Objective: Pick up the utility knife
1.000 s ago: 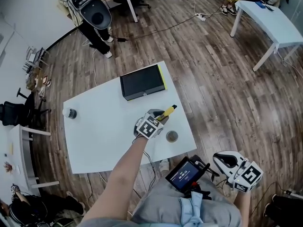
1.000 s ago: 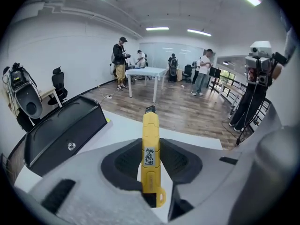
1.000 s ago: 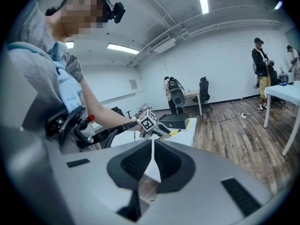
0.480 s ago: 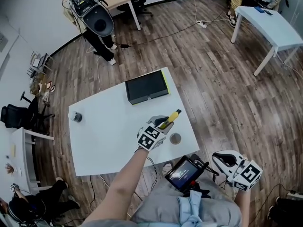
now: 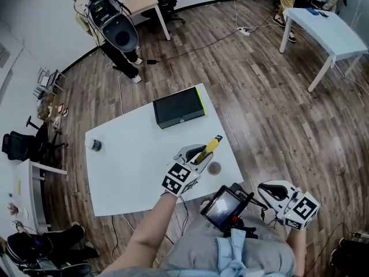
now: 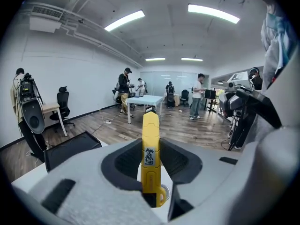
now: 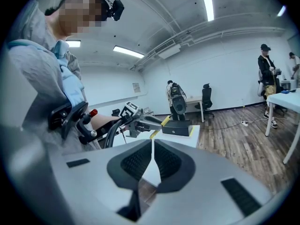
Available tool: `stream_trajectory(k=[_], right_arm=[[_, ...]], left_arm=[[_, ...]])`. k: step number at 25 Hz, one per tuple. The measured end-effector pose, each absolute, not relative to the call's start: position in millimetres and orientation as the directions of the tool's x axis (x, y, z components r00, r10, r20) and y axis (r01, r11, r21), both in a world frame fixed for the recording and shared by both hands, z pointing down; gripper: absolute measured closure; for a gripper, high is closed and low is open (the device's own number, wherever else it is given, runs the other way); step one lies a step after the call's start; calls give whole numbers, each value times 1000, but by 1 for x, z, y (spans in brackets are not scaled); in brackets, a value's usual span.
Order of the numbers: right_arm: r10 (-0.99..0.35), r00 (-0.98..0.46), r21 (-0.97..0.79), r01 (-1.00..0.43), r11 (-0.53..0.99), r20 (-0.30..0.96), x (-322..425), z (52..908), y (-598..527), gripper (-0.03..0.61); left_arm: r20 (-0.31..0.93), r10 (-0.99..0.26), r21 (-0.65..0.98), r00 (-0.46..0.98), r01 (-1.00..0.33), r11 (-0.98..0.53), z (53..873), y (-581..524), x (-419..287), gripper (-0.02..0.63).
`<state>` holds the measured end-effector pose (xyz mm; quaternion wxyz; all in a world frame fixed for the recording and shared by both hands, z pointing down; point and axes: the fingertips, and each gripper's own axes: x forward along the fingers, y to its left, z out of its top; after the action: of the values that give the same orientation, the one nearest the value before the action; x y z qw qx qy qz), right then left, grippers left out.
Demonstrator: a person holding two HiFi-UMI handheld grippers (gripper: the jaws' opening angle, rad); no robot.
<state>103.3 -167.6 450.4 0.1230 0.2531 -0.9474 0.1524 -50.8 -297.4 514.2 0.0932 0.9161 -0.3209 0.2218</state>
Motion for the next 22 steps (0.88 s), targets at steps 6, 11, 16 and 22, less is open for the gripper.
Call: stream_trajectory(k=[6, 11, 16, 22], right_arm=[[-456, -836, -220, -528, 820, 307, 105, 451, -166, 548], [-464, -833, -215, -534, 818, 300, 108, 451, -162, 548], [-466, -834, -213, -533, 819, 295, 106, 447, -162, 548], [-454, -839, -205, -521, 828, 299, 104, 449, -162, 548]], left_arm=[[419, -566, 28, 710, -633, -774, 488, -281, -49, 489], [390, -573, 18, 720, -629, -777, 464, -263, -41, 489], [373, -572, -17, 731, -611, -792, 438, -251, -35, 489], [352, -579, -27, 735, -611, -791, 420, -243, -38, 489]])
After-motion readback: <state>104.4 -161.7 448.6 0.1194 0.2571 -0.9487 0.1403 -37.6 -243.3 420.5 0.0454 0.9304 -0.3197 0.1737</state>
